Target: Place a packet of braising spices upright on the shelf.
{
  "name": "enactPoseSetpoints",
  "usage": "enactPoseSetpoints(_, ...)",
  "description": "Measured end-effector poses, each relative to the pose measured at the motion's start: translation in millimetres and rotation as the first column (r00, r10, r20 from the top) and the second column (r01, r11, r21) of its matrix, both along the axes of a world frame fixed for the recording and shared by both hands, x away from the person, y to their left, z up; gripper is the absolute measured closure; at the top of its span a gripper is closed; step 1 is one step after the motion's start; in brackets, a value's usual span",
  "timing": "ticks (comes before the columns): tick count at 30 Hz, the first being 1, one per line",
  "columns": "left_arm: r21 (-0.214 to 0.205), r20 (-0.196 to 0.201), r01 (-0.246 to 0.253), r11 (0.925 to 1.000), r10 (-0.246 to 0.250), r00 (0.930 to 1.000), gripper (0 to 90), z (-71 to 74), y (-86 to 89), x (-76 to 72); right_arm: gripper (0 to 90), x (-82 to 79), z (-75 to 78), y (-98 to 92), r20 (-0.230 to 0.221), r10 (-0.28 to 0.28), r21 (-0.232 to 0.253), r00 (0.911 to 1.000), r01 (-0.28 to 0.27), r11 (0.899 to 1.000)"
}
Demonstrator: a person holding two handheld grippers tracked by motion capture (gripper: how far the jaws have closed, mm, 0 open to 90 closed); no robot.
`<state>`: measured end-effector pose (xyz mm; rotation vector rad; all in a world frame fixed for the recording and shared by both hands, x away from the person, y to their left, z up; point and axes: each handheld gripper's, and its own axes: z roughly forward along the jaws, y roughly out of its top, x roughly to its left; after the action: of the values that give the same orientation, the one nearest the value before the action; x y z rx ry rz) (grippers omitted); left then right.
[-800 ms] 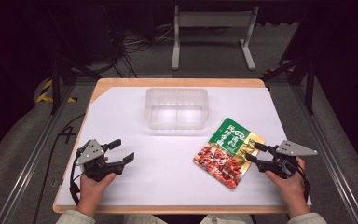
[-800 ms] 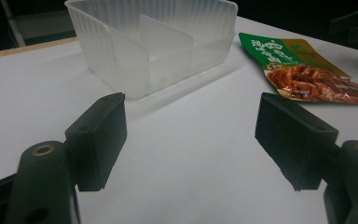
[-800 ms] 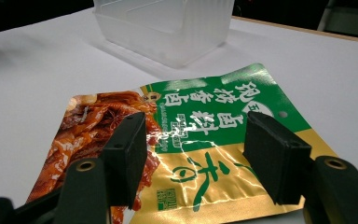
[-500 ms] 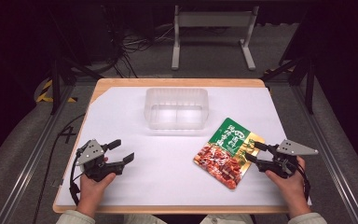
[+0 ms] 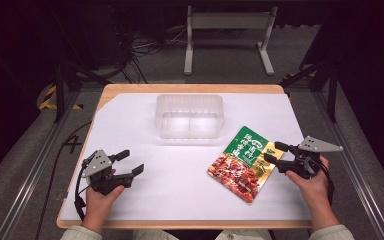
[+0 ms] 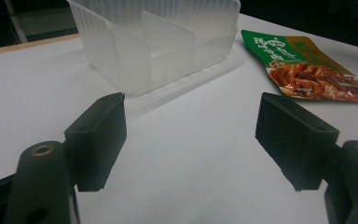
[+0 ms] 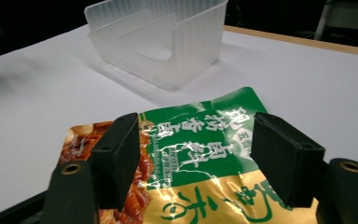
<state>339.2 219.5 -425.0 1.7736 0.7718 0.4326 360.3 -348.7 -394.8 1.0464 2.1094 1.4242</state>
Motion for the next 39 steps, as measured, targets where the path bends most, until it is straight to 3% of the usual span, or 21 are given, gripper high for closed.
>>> enactPoseSetpoints(4, 0.002, 0.000, 0.001, 1.0000, -0.001, 1.0000, 25.3, -0.2, 0.2, -0.1, 28.1, 10.4, 5.2, -1.4, -0.017, -0.017, 0.020, 0.9997, 0.017, 1.000)
enactPoseSetpoints(18, 0.002, -0.007, 0.005, 1.0000, -0.005, 1.0000, 25.0, -0.8, -0.3, 0.0, 25.5, 38.2, -1.3, -14.4, -0.107, -0.102, -0.041, 0.9890, 0.099, 0.994)
enactPoseSetpoints(24, 0.004, -0.010, 0.005, 1.0000, -0.005, 0.9999, 25.0, -0.7, 0.1, -0.1, 26.9, 46.7, -18.0, -26.5, -0.163, -0.161, -0.068, 0.9735, 0.151, 0.986)
enactPoseSetpoints(30, 0.005, -0.003, 0.008, 1.0000, -0.008, 1.0000, 25.0, -1.0, -0.8, 0.4, 27.1, 51.9, -31.5, -27.0, -0.208, -0.198, -0.115, 0.9580, 0.177, 0.977)
enactPoseSetpoints(34, 0.004, -0.005, 0.006, 1.0000, -0.006, 1.0000, 24.9, -1.0, -0.2, 0.5, 27.5, 53.8, -38.3, -27.6, -0.241, -0.199, -0.111, 0.9500, 0.176, 0.978)
enactPoseSetpoints(35, 0.009, -0.005, 0.008, 0.9999, -0.008, 1.0000, 24.9, -0.8, 0.4, 0.7, 28.5, 55.0, -41.4, -28.1, -0.264, -0.196, -0.108, 0.9444, 0.173, 0.979)
enactPoseSetpoints(39, 0.009, -0.004, 0.008, 0.9999, -0.008, 1.0000, 24.9, -0.8, 0.2, 0.7, 29.9, 55.3, -44.9, -28.8, -0.290, -0.184, -0.080, 0.9393, 0.168, 0.983)
